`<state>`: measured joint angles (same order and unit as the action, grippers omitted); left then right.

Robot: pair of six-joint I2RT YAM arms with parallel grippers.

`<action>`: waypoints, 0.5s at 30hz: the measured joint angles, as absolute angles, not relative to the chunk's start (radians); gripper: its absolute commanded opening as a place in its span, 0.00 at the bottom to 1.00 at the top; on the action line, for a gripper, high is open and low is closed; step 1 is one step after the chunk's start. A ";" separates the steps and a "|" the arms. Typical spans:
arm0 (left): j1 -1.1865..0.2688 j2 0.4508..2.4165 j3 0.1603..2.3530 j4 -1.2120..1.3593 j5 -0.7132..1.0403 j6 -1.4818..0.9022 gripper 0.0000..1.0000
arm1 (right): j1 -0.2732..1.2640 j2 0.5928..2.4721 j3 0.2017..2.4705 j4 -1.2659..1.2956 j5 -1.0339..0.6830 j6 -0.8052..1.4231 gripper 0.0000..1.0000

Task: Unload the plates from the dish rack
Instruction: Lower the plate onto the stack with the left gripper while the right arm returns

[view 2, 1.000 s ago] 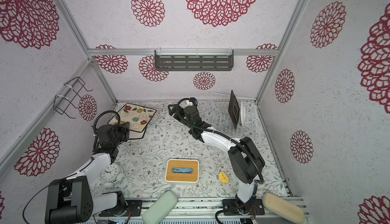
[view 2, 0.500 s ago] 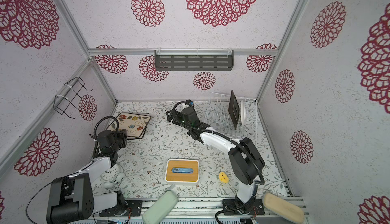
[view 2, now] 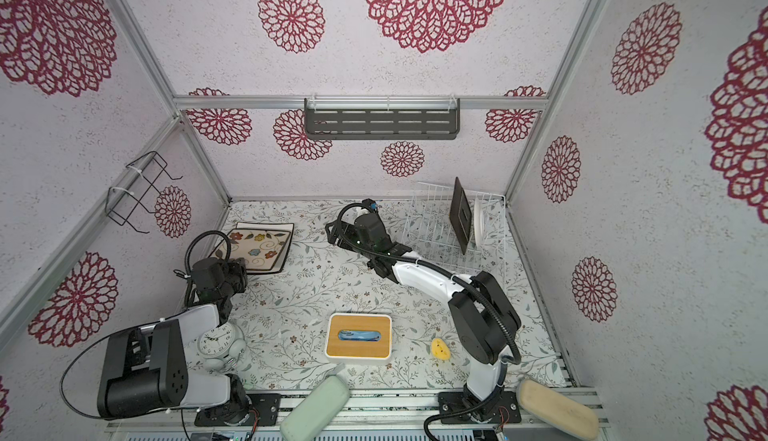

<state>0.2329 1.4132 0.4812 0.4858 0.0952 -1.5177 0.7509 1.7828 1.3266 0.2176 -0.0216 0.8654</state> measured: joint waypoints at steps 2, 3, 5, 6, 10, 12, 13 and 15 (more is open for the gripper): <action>0.234 1.427 0.481 0.497 0.095 -1.522 0.00 | 0.751 1.783 1.327 0.216 -0.021 0.862 0.91; 0.234 1.434 0.481 0.504 0.095 -1.523 0.00 | 0.751 1.783 1.327 0.214 -0.021 0.857 0.91; 0.234 1.449 0.481 0.516 0.095 -1.526 0.00 | 0.751 1.783 1.327 0.210 -0.020 0.855 0.91; 0.234 1.456 0.481 0.520 0.095 -1.527 0.00 | 0.751 1.783 1.327 0.209 -0.019 0.855 0.91; 0.234 1.475 0.482 0.529 0.095 -1.532 0.00 | 0.751 1.783 1.328 0.203 -0.019 0.854 0.91; 0.235 1.481 0.482 0.534 0.095 -1.534 0.00 | 0.751 1.783 1.332 0.198 -0.019 0.854 0.91; 0.236 1.483 0.482 0.537 0.095 -1.535 0.00 | 0.751 1.783 1.334 0.195 -0.018 0.854 0.91; 0.237 1.488 0.482 0.542 0.095 -1.537 0.00 | 0.751 1.783 1.344 0.186 -0.010 0.854 0.91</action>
